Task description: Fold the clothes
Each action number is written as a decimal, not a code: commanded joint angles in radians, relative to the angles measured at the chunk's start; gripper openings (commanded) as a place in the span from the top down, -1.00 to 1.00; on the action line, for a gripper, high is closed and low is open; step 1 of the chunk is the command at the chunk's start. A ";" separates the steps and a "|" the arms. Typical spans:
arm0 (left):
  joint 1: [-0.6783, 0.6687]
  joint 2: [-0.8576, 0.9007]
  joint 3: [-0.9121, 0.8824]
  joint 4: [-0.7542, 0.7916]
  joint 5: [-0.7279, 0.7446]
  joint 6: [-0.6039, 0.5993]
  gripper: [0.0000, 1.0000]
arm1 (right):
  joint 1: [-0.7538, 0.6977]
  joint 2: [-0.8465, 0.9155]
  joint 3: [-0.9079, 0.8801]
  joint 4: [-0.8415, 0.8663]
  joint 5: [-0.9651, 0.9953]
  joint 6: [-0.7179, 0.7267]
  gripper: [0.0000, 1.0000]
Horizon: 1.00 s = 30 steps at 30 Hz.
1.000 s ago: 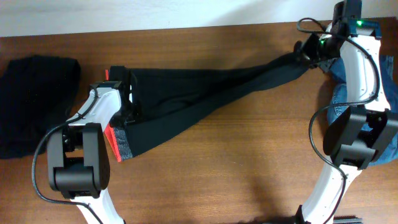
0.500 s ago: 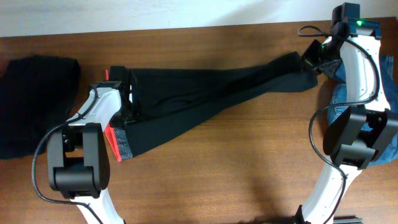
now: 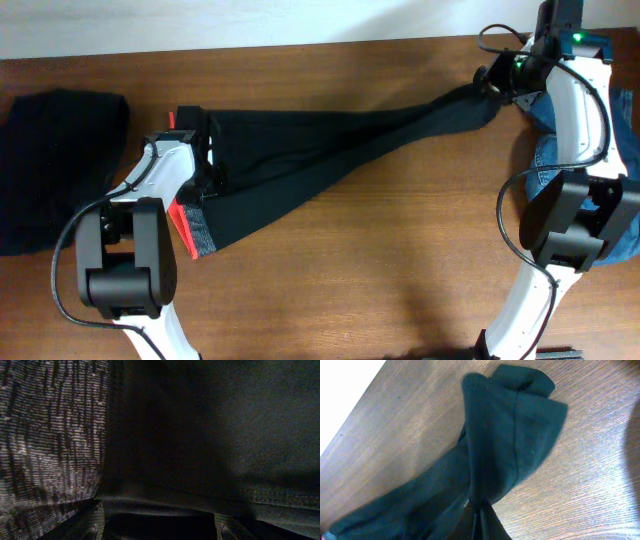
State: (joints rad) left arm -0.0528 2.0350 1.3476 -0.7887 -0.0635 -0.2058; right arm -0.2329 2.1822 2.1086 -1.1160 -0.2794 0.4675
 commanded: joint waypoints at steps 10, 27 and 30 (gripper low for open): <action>-0.010 0.113 -0.058 -0.005 0.014 -0.002 -0.42 | -0.002 -0.031 -0.169 0.148 -0.069 -0.068 0.92; -0.010 0.113 -0.058 -0.004 0.014 -0.002 -0.42 | -0.005 -0.064 -0.166 0.254 -0.214 -0.120 0.92; -0.010 0.113 -0.058 -0.004 0.014 -0.002 -0.42 | -0.005 -0.064 -0.166 0.222 -0.151 -0.120 0.92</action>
State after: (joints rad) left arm -0.0528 2.0350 1.3476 -0.7887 -0.0635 -0.2058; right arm -0.2333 2.1605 1.9377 -0.8833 -0.4767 0.3649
